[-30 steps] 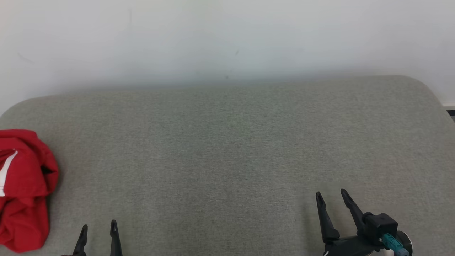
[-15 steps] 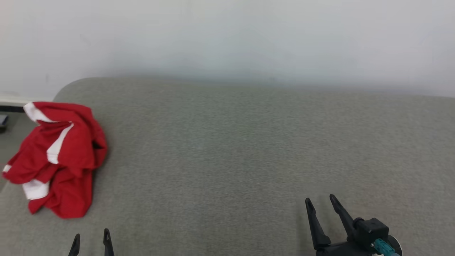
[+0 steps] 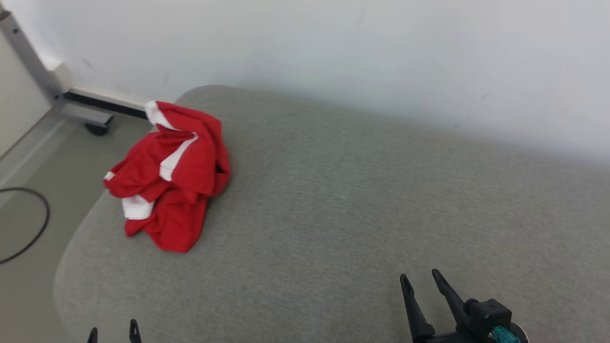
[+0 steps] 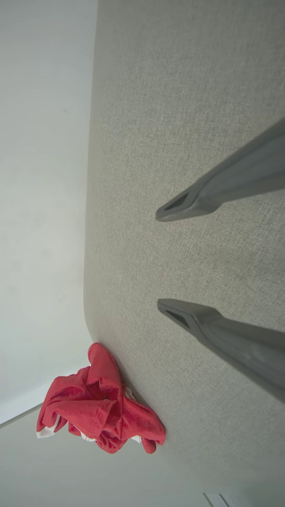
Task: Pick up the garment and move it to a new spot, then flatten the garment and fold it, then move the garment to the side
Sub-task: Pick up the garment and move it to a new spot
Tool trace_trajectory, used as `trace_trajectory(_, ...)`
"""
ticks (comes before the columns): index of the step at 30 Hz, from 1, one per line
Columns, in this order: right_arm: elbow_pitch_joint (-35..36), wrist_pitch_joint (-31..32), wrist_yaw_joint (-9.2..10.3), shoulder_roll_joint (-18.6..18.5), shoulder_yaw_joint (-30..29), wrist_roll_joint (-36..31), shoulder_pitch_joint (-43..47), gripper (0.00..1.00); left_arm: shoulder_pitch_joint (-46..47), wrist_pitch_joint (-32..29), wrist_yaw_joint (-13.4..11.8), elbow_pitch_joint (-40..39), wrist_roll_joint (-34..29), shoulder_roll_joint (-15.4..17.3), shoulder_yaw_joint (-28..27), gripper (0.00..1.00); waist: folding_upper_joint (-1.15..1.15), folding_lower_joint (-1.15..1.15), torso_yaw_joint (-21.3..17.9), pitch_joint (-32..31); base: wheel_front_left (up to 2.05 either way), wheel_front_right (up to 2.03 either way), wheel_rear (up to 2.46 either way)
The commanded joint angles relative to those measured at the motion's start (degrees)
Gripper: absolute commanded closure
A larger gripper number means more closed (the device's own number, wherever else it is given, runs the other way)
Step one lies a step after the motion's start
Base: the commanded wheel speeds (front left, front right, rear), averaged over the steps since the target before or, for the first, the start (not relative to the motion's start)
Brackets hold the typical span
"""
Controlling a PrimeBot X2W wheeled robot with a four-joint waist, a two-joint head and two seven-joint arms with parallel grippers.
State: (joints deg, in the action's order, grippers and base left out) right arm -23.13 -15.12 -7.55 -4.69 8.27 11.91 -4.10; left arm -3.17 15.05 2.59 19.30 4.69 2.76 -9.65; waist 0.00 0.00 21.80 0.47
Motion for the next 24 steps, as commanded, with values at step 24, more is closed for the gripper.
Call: trace_trajectory(24,-2.28,-0.04,0.12,-1.19,5.4,0.35,-4.22,0.0,-3.11,0.2,-1.67,-4.3,3.85,0.22,-4.89,0.0,0.0,0.0,9.02,2.47,0.0,0.0,0.0)
